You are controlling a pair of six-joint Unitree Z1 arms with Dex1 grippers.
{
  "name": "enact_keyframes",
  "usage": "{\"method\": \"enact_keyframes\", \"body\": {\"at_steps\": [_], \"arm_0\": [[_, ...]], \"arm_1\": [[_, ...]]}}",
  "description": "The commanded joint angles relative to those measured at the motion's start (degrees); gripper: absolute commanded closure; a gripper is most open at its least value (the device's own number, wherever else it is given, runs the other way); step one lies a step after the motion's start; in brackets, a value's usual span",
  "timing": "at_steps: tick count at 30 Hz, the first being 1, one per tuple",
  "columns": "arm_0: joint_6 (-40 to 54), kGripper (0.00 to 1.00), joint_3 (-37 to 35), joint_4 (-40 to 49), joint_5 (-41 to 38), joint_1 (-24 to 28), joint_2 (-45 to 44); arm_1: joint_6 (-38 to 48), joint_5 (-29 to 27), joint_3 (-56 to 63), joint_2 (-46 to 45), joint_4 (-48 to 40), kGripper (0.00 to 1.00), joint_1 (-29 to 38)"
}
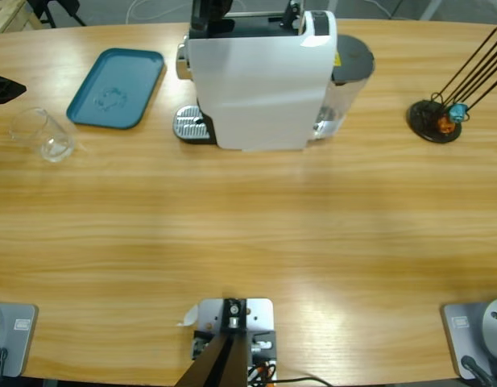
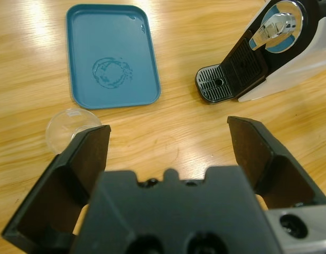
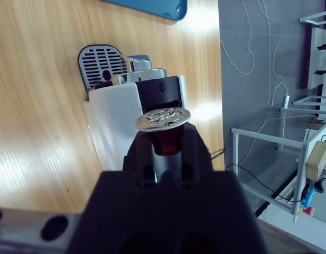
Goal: Pour coffee
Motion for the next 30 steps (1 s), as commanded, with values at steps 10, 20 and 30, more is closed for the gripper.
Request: {"method": "enact_keyframes", "body": {"at_steps": [10, 20, 30], "arm_0": [[0.42, 0.036, 1.87, 0.27, -0.29, -0.57, 1.61], [0.42, 0.036, 1.87, 0.27, -0.29, -0.57, 1.61], [0.42, 0.036, 1.84, 0.27, -0.29, -0.57, 1.52]], "arm_1": [[0.94, -2.08, -0.37, 6.23, 1.39, 1.0, -1.87], [0.94, -2.24, -2.27, 7.21, 1.9, 1.0, -2.5], [0.94, -1.61, -5.67, 9.16, 4.46, 1.0, -2.5]]}}
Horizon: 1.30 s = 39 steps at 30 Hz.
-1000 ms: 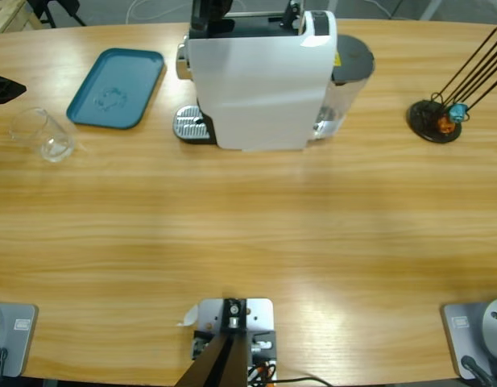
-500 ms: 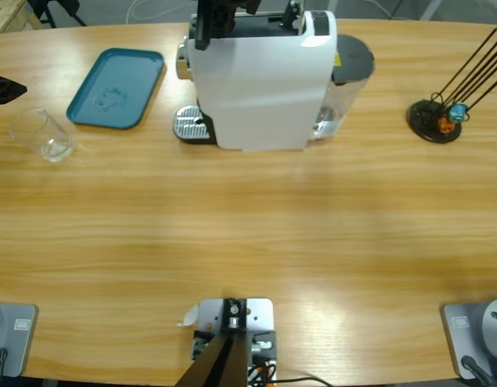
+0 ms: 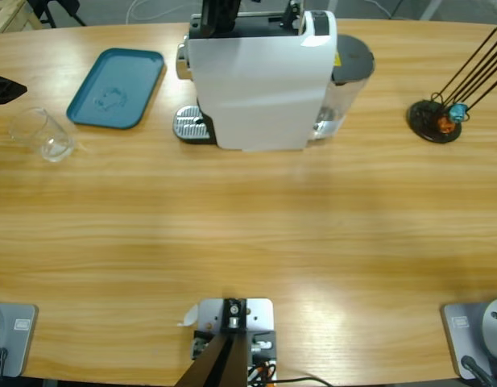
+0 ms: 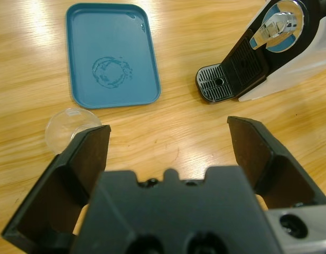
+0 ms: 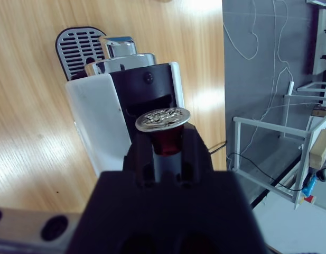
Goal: Pour coffee
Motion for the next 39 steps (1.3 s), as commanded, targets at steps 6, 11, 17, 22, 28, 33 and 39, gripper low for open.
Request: {"method": "enact_keyframes", "body": {"at_steps": [6, 11, 17, 22, 28, 33, 39], "arm_0": [[0.42, 0.036, 1.84, 0.27, -0.29, -0.57, 1.41], [0.42, 0.036, 1.84, 0.32, -0.29, -0.57, 1.32], [0.42, 0.036, 1.84, 0.34, -0.29, -0.57, 1.32], [0.42, 0.036, 1.84, 0.3, -0.29, -0.57, 1.34], [0.42, 0.036, 1.84, 0.35, -0.29, -0.57, 1.14], [0.42, 0.036, 1.89, 0.35, -0.29, -0.57, 1.05], [0.42, 0.036, 1.89, 0.35, -0.29, -0.57, 1.12]], "arm_1": [[0.64, -0.3, -1.06, 4.31, 2.2, 1.0, -0.51], [0.64, 0.08, -1.36, 4.69, 2.2, 1.0, -0.51], [0.64, 1.03, -3.16, 5.57, 3.08, 1.0, -0.51], [0.64, 1.35, -4.02, 5.99, 3.8, 1.0, -0.51], [0.68, 1.37, -3.96, 5.82, 4.4, 1.0, -0.51], [0.82, 1.44, -3.96, 5.82, 4.49, 1.0, -0.51], [1.3, 4.55, -6.83, 6.75, 8.41, 0.583, -0.51]]}}
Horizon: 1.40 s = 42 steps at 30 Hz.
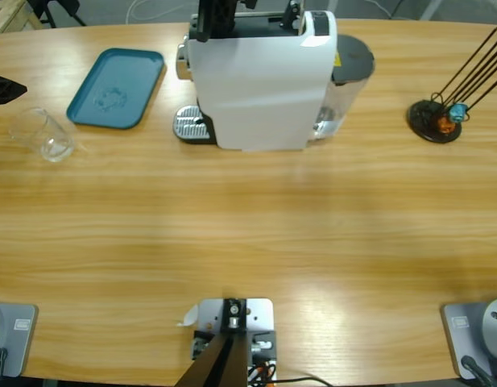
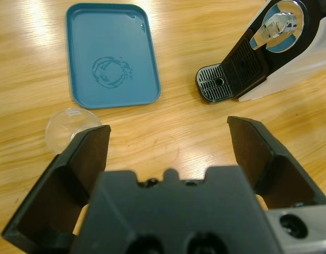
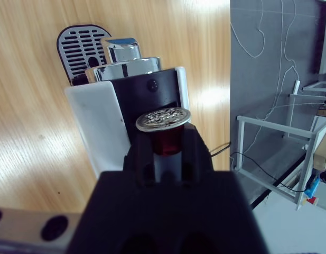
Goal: Pour coffee
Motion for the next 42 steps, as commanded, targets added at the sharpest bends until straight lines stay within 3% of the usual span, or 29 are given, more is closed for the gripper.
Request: {"method": "enact_keyframes", "body": {"at_steps": [1, 3, 11, 18, 20, 22, 23, 24, 27, 32, 36, 40, 42], "arm_0": [[0.42, 0.036, 1.89, 0.35, -0.29, -0.57, 1.07], [0.42, 0.036, 1.91, 0.42, -0.29, -0.55, 1.02], [0.42, 0.036, 1.93, 0.53, -0.29, -0.57, 0.86], [0.42, 0.036, 1.93, 0.74, -0.29, -0.57, 0.61], [0.42, 0.036, 1.93, 0.79, -0.29, -0.57, 0.7], [0.42, 0.036, 1.93, 0.79, -0.29, -0.57, 0.72], [0.42, 0.036, 1.93, 0.79, -0.29, -0.57, 0.81], [0.42, 0.036, 1.93, 0.79, -0.29, -0.57, 0.83], [0.42, 0.036, 1.93, 0.88, -0.29, -0.61, 0.69], [0.42, 0.036, 1.86, 0.88, -0.29, -0.92, 0.79], [0.42, 0.036, 1.91, 0.88, -0.29, -1.01, 0.54], [0.42, 0.037, 1.84, 0.74, -0.29, -1.01, 0.88], [0.42, 0.036, 1.84, 0.71, -0.32, -1.01, 0.88]], "arm_1": [[1.31, 4.2, -2.62, 3.97, 5.27, 0.506, -0.26], [1.31, 4.8, -3.01, 4.2, 5.75, 0.399, -0.26], [1.31, 6.34, -4.73, 5.2, 7.19, 0.28, -0.26], [4.05, 5.75, -12.16, 3.97, 9.77, 0.271, -0.26], [7.2, 10.35, -15.8, 2.34, 9.91, 0.221, -0.26], [7.99, 20.83, -20.16, -0.07, 10.18, 0.041, -0.26], [7.97, 24.12, -21.62, -1.09, 10.32, 0.018, -0.26], [7.99, 25.26, -22.52, -2.07, 10.7, 0.165, -0.26], [9.36, 26.47, -24.86, -4.66, 16.73, 0.981, -0.26], [12.47, 22.52, -21.62, -12.69, 20.41, 1.0, -0.58], [22.07, 22.5, -19.39, -17.38, 20.34, 1.0, -6.82], [23.02, 8.59, -11.51, -23.04, 15.43, 1.0, -6.82], [23.06, 0.3, -0.02, -27.33, 6.36, 1.0, -5.13]]}}
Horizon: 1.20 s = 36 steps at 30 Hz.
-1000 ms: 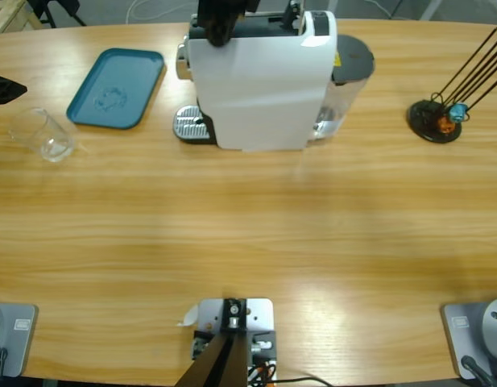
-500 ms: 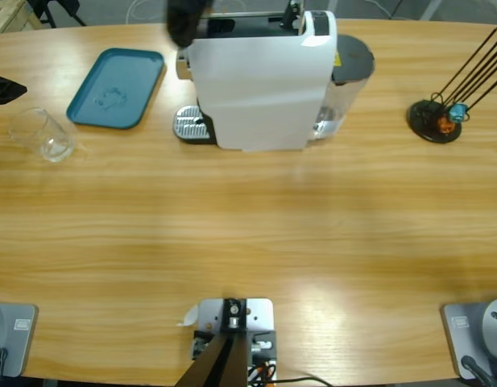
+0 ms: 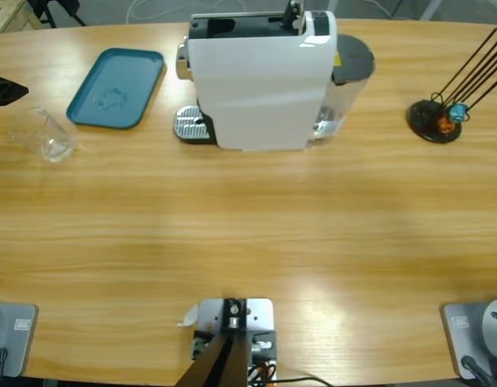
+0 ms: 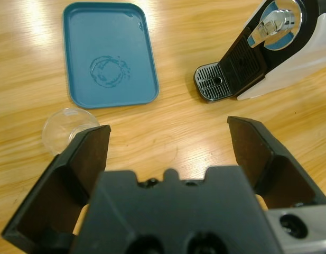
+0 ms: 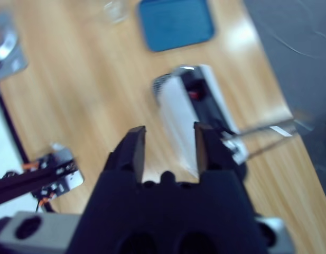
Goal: Pour coffee
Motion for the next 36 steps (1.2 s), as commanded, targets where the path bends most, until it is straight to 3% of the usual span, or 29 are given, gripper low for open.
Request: {"method": "enact_keyframes", "body": {"at_steps": [1, 5, 9, 11, 14, 21, 32, 36], "arm_0": [[0.42, 0.036, 1.84, 0.59, -0.38, -0.5, 0.84], [0.42, 0.036, 1.75, 0.59, -0.34, -0.52, 0.65], [0.42, 0.036, 1.66, 0.59, -0.38, -0.59, 1.11], [0.42, 0.037, 1.59, 0.5, -0.38, -0.59, 1.28], [0.42, 0.036, 1.59, 0.36, -0.38, -0.72, 1.5], [0.42, 0.037, 1.66, 0.32, -0.38, -0.77, 1.67], [0.42, 0.04, 1.66, 0.32, -0.38, -0.77, 2.02], [0.42, 0.038, 1.66, 0.3, -0.38, -0.77, 2.22]], "arm_1": [[3.25, -23.51, 23.33, -15.04, -20.05, 1.0, 0.99], [10.55, -27.13, 55.3, -24.62, -50.01, 1.0, 0.9], [6.8, -22.09, 65.67, -24.18, -60.78, 1.0, 2.04], [5.56, -20.01, 67.15, -24.14, -61.91, 1.0, 2.04], [5.2, -22.67, 67.41, -23.05, -61.12, 1.0, 2.04], [5.63, -20.45, 67.03, -19.59, -60.22, 1.0, 2.22], [0.88, -31.58, 61.88, -11.68, -58.87, 1.0, 2.3], [0.21, -32.58, 60.66, -11.52, -58.73, 1.0, 2.5]]}}
